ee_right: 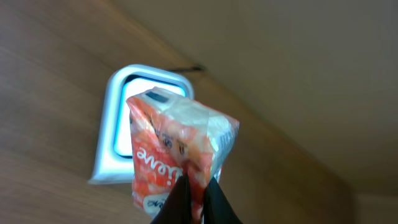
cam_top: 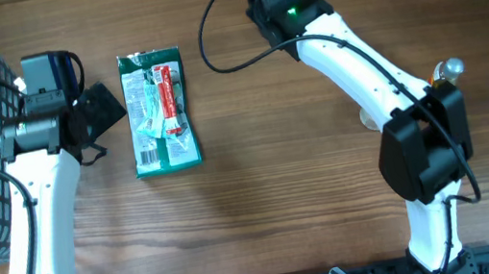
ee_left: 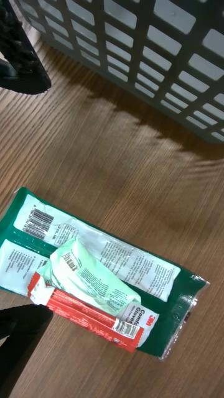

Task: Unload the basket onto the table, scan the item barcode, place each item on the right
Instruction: 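Raise the red package up under the white scanner with right gripper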

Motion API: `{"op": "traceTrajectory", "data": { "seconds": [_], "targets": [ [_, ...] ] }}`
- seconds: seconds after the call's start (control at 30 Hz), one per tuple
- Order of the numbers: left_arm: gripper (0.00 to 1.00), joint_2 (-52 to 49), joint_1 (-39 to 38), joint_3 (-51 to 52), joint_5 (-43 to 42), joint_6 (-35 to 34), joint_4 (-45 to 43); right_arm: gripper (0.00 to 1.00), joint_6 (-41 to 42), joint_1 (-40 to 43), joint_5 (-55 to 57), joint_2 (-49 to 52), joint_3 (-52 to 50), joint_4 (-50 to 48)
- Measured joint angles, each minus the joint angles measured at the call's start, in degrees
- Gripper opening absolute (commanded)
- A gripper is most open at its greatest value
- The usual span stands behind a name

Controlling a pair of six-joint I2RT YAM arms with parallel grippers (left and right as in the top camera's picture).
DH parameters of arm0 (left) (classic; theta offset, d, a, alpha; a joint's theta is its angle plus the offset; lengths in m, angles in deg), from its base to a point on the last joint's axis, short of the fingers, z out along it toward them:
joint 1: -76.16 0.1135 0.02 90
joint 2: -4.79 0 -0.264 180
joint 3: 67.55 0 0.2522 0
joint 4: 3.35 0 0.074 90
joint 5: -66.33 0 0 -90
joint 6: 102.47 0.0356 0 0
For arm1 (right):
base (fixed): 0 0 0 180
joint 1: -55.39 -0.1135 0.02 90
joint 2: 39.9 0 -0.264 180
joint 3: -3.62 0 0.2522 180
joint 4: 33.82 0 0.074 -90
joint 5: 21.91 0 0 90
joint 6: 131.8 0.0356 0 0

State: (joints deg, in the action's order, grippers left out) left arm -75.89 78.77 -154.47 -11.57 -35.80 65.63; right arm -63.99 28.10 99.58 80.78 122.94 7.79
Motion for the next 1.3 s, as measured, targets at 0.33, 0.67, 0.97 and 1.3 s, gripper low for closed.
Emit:
{"op": "traceTrajectory", "data": {
  "seconds": [0.33, 0.67, 0.97, 1.3],
  "targets": [
    [1.0, 0.0, 0.0, 0.0, 0.0, 0.0, 0.0, 0.04, -14.7, 0.0, 6.2, 3.1, 0.0, -14.5],
    [1.0, 0.0, 0.0, 0.0, 0.0, 0.0, 0.0, 0.04, -21.6, 0.3, 6.3, 8.5, 0.0, -18.3],
    [1.0, 0.0, 0.0, 0.0, 0.0, 0.0, 0.0, 0.05, -21.7, 3.3, 4.3, 10.1, 0.0, -17.2],
    [1.0, 0.0, 0.0, 0.0, 0.0, 0.0, 0.0, 0.04, -20.5, 3.5, 0.5, 10.1, 0.0, -14.1]
  ]
}}
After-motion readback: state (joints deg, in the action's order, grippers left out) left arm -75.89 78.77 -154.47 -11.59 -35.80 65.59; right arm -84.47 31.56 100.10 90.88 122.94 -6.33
